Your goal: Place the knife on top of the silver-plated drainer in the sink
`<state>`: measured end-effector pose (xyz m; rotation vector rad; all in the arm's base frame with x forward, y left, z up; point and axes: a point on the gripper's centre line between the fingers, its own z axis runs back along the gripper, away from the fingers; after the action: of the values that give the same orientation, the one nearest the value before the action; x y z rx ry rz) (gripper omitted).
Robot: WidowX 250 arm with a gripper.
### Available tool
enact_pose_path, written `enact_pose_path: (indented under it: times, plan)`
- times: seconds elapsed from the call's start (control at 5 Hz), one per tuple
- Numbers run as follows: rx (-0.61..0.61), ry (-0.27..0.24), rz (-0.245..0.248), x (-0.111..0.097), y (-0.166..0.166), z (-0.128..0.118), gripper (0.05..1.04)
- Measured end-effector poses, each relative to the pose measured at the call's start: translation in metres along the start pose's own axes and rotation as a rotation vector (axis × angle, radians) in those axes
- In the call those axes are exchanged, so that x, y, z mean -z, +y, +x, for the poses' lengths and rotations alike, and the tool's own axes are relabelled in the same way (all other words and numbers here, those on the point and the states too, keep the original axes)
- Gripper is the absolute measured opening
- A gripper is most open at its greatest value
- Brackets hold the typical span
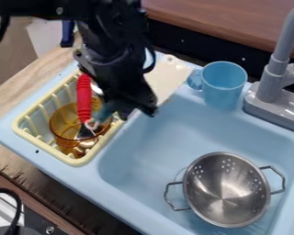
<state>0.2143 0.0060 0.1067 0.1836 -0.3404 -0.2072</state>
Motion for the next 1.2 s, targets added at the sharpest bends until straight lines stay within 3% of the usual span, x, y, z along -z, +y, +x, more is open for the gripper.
enact_pose_path:
  times: [0.2, 0.4, 0.6, 0.8, 1.0, 1.2]
  plan:
    - [0.218, -0.037, -0.084, -0.006, -0.009, -0.008, 0.237]
    - [0.273, -0.038, -0.118, -0.003, -0.024, -0.014, 0.237]
    - [0.355, -0.013, -0.187, -0.005, -0.043, -0.018, 0.237]
    - [0.369, 0.055, -0.191, 0.004, -0.060, -0.015, 0.237]
    - [0.389, 0.085, -0.188, 0.011, -0.078, -0.013, 0.237]
    - [0.412, 0.073, -0.189, 0.015, -0.091, -0.009, 0.237]
